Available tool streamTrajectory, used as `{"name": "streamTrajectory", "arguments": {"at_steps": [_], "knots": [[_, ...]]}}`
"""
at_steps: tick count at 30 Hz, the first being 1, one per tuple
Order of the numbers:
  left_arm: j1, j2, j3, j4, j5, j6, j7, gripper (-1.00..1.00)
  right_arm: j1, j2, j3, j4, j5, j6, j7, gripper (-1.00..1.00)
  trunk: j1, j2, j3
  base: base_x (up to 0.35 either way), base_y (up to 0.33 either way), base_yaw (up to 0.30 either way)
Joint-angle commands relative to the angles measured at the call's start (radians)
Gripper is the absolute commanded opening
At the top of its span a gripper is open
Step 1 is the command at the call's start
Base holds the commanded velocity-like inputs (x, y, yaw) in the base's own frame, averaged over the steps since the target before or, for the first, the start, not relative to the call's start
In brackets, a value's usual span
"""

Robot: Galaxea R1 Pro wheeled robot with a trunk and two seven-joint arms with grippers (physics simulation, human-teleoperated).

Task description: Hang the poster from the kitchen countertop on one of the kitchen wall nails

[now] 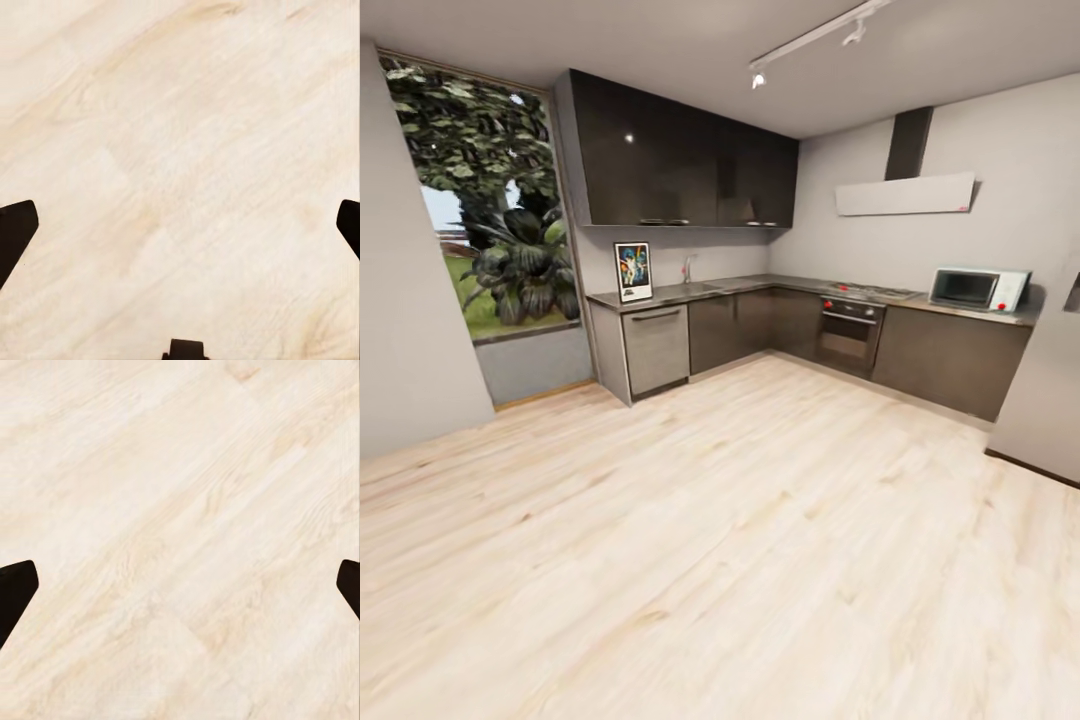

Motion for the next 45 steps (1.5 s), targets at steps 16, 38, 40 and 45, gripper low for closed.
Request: {"name": "streamTrajectory", "arguments": {"at_steps": [16, 38, 40, 45], "knots": [[0.001, 0.0, 0.0, -0.001, 0.0, -0.001, 0.0, 1.0, 0.0, 0.0, 0.0, 0.0, 0.002, -0.003, -0.001, 1.0, 0.001, 0.0, -0.001, 0.324, 0.159, 0.288], [0.0, 0.0, 0.0, -0.001, 0.0, -0.001, 0.0, 1.0, 0.0, -0.006, 0.003, 0.003, 0.002, -0.003, 0.0, 1.0, 0.001, 0.0, -0.001, 0.334, 0.091, 0.05], [0.001, 0.0, 0.001, -0.001, 0.0, -0.001, 0.0, 1.0, 0.0, -0.006, 0.002, 0.003, 0.002, -0.003, 0.0, 1.0, 0.001, 0.0, -0.001, 0.335, 0.095, 0.0], [0.0, 0.0, 0.001, -0.001, 0.0, -0.001, -0.001, 1.0, 0.0, -0.006, 0.002, 0.003, 0.002, -0.003, -0.001, 1.0, 0.001, 0.0, -0.001, 0.335, 0.097, 0.0]]}}
